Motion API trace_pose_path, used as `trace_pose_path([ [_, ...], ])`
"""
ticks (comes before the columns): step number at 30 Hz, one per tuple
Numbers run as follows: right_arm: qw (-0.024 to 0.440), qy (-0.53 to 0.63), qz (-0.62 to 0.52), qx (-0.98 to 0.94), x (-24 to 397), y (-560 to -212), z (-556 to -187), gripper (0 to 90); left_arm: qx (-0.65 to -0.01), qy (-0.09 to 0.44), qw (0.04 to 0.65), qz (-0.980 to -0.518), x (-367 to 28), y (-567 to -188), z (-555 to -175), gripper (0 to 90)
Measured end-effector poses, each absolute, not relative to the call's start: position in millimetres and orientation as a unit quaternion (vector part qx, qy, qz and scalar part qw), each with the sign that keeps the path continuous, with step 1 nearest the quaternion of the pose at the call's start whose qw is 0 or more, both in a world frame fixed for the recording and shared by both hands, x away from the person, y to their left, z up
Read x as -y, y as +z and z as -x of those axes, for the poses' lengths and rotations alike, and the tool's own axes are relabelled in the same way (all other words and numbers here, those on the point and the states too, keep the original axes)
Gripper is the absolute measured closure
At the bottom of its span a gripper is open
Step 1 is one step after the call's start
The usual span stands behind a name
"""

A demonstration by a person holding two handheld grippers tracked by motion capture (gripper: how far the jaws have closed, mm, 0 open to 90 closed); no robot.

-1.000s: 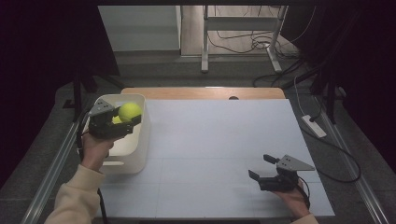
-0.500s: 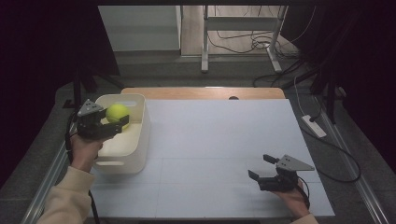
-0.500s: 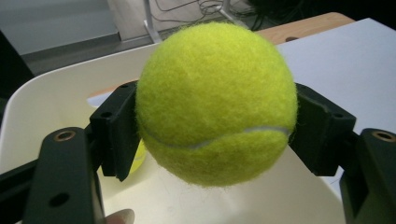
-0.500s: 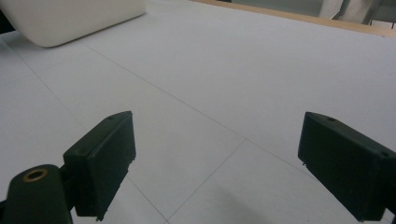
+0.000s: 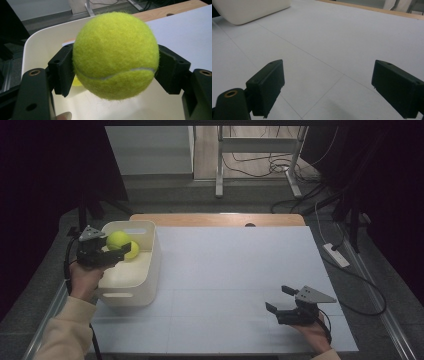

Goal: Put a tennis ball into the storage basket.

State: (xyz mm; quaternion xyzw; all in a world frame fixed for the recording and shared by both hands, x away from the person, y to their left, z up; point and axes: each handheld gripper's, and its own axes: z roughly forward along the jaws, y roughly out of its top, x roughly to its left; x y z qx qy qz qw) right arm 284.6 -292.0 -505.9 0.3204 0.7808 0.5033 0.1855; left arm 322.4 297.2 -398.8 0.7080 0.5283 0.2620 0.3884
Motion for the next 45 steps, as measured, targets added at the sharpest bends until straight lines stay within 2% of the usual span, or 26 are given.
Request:
trace_pose_path([
  [18, 0.185, 0.502, -0.320, -0.782, 292, -506, -285, 11.2, -0.538, 0.253, 0.381, -0.708, -302, -402, -325, 25.8],
  [20, 0.185, 0.502, -0.320, -0.782, 292, -506, -285, 11.2, -0.538, 0.253, 0.383, -0.707, -302, -402, -325, 24.1],
  [23, 0.185, 0.503, -0.320, -0.781, 292, -506, -284, 11.2, -0.540, 0.260, 0.391, -0.699, -301, -399, -324, 15.1],
  [29, 0.185, 0.503, -0.320, -0.782, 292, -506, -284, 11.2, -0.513, 0.257, 0.421, -0.703, -296, -396, -316, 8.0],
  [45, 0.186, 0.505, -0.320, -0.780, 292, -505, -284, 11.2, -0.440, 0.237, 0.484, -0.718, -271, -392, -288, 6.7],
])
